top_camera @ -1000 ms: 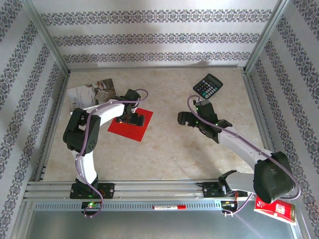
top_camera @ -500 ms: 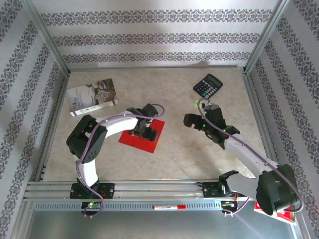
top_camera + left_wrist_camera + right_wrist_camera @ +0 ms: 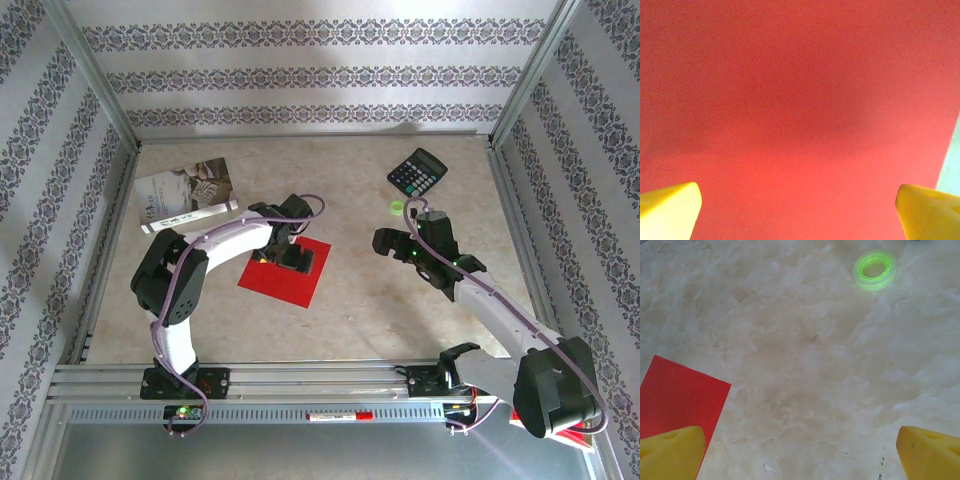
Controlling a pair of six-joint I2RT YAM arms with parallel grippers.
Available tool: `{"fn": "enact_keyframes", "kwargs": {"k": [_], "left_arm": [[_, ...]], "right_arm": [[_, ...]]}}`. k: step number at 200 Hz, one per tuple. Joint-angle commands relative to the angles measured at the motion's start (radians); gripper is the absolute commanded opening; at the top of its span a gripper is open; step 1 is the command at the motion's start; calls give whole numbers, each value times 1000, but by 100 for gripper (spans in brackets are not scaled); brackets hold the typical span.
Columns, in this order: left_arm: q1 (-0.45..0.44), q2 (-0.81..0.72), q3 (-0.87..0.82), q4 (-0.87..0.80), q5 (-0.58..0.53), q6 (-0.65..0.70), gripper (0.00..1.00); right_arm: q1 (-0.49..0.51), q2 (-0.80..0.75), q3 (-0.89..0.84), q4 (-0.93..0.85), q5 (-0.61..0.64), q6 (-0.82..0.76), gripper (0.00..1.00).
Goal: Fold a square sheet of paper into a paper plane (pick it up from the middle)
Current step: Move the square sheet of paper to the center of the table, then first fold the square sheet of paper in half at the center of the table.
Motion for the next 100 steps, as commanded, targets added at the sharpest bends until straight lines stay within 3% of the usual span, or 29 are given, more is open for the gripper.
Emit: {"fn": "enact_keyframes", "kwargs": {"k": [1, 100], "left_arm": [[13, 57, 53, -74, 18, 66, 100], [31, 131, 85, -87, 55, 81, 100]], "right_arm": [[-10, 1, -7, -6, -26, 5, 98], [-7, 36, 1, 17, -44, 27, 98]]}}
